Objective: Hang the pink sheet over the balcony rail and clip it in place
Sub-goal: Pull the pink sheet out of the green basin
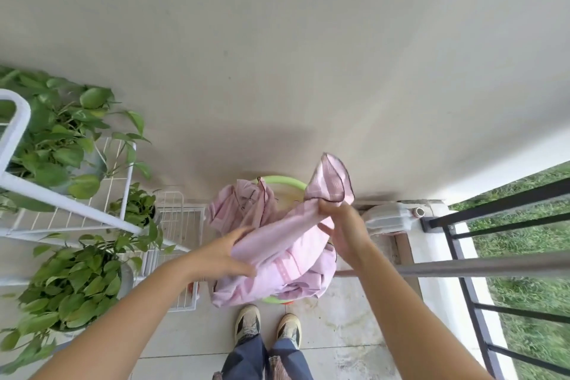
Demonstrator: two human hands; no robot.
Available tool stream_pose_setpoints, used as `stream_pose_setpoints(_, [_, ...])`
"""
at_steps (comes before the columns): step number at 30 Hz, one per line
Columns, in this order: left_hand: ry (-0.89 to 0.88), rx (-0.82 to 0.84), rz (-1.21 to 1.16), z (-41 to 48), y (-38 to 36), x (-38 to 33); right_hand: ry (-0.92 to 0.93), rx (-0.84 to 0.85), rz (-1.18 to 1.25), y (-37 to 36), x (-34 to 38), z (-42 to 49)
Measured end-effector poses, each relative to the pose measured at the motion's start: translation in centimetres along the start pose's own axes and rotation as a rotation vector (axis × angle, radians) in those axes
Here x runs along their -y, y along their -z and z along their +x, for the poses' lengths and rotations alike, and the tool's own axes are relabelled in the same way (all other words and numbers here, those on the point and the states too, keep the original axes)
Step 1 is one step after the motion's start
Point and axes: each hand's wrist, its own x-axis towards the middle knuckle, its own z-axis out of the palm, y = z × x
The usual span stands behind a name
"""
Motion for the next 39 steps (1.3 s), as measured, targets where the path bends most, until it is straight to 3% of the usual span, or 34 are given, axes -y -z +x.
stream_pose_setpoints(2, [-0.095,-0.114,-0.012,0.1,0.0,-1.1,0.044,0.211,-0.004,0.5,2.0,-1.8])
stream_pose_setpoints(5, [-0.239,-0.260,-0.069,0.9,-0.7,-3.0,0.058,0.423,-0.252,-0.6,3.3,-5.0])
stream_pose_setpoints(8, [-0.257,-0.292,-0.173,1.2,-1.4,-4.5,0.090,0.530,-0.434,-1.1,3.3,-6.6])
stream_pose_setpoints(10, [-0.266,-0.310,-0.319,0.6,-1.6,-6.0,0.077,0.553,-0.310,-0.6,3.7,-7.0])
stream_pose_setpoints(12, [-0.309,-0.323,-0.303,-0.2,-1.2,-7.3,0.087,0.444,-0.165,0.3,4.0,-7.4])
stream_pose_setpoints(13, [-0.319,-0.330,-0.293,-0.7,-0.8,-7.9,0.108,0.309,-0.168,0.9,3.9,-7.2])
stream_pose_setpoints(16, [-0.314,-0.284,-0.614,-2.3,0.6,-8.5,0.208,-0.115,-0.407,3.0,2.0,-5.5])
stream_pose_setpoints(19, [-0.302,-0.211,-1.026,-4.8,2.0,-9.8,0.162,-0.063,-0.687,3.5,-0.4,-3.5])
stream_pose_setpoints(23, [-0.348,-0.258,-1.114,-7.8,3.7,-11.6,0.214,0.086,-1.183,1.3,-3.1,0.2])
stream_pose_setpoints(29, [-0.632,-0.334,-1.212,-12.2,8.5,-12.5,0.227,0.055,-1.299,-2.0,-2.4,3.3])
stream_pose_setpoints(31, [-0.734,-0.366,-1.216,-13.2,10.7,-12.3,0.252,-0.028,-1.083,-1.9,1.5,3.0])
stream_pose_setpoints(34, [-0.720,-0.486,-1.094,-12.9,12.7,-11.9,0.294,-0.032,-0.643,-2.6,11.0,-0.7])
stream_pose_setpoints(36, [-0.680,-0.587,-0.783,-11.5,12.5,-12.3,0.522,0.062,-0.499,-4.2,17.4,-5.1])
stream_pose_setpoints(39, [-0.487,-0.613,-0.206,-8.4,10.5,-14.5,0.823,0.269,-0.493,-7.5,22.8,-12.4])
